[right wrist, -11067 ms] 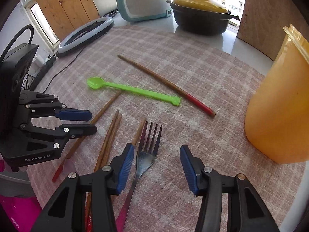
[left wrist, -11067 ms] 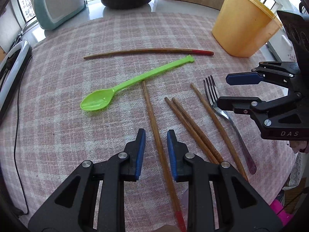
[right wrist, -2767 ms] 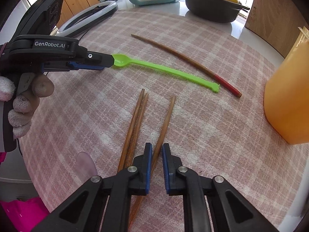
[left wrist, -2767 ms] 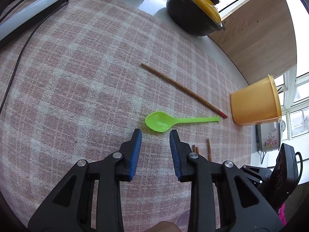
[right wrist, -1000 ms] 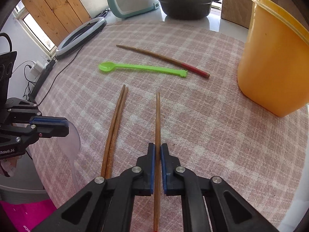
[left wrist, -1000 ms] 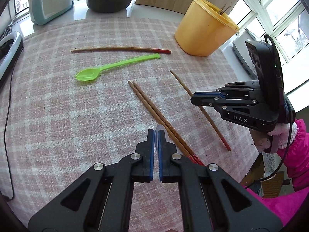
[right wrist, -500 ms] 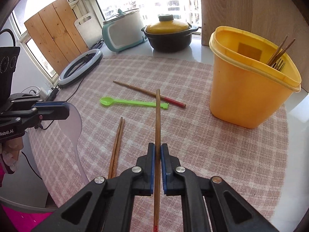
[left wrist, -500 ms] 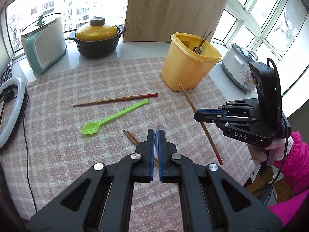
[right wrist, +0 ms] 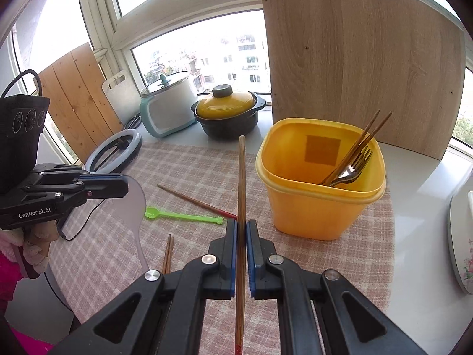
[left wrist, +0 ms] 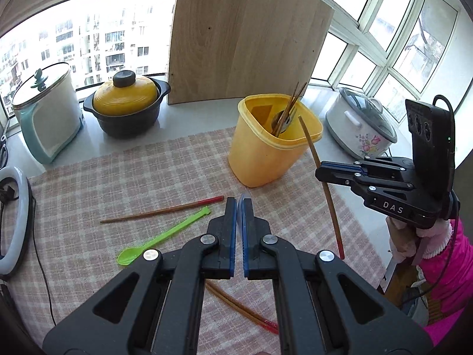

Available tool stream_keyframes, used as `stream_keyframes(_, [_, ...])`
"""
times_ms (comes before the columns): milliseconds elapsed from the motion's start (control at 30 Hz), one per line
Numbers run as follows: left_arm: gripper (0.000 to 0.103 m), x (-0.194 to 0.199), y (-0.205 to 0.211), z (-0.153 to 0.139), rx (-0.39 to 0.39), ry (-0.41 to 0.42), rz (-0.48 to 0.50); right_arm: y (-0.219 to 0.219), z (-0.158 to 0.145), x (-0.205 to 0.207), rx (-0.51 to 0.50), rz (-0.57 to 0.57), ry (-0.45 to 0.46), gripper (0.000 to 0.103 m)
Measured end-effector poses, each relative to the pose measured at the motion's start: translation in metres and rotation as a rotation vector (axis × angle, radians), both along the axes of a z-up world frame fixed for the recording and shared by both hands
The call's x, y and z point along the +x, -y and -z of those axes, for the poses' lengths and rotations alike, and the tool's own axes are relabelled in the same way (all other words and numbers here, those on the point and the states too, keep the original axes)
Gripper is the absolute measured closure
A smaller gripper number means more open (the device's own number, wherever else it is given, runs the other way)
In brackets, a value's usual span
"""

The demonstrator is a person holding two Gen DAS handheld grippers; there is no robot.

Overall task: Organize utensils
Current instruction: 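Carry both chopsticks with both tools and lower them into the yellow container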

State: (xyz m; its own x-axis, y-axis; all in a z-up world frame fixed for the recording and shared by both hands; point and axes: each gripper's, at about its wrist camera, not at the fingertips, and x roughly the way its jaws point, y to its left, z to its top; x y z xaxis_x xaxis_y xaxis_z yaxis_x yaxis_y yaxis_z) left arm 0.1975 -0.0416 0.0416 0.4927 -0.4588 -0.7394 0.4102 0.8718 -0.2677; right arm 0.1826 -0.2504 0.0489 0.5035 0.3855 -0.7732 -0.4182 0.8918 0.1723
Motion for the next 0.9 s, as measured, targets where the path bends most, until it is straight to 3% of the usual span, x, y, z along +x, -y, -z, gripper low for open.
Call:
stream_keyframes(467, [0.103,0.073,0.024,-0.047,-0.050,0.123,-0.013,0.036,-0.062,0.062,0.071,0.137,0.152,0.100])
stream_keyframes(900, [0.103,0.128,0.055,-0.060,-0.062,0.175,-0.034,0.034,-0.077,0.120,0.063,0.197,0.216,0.100])
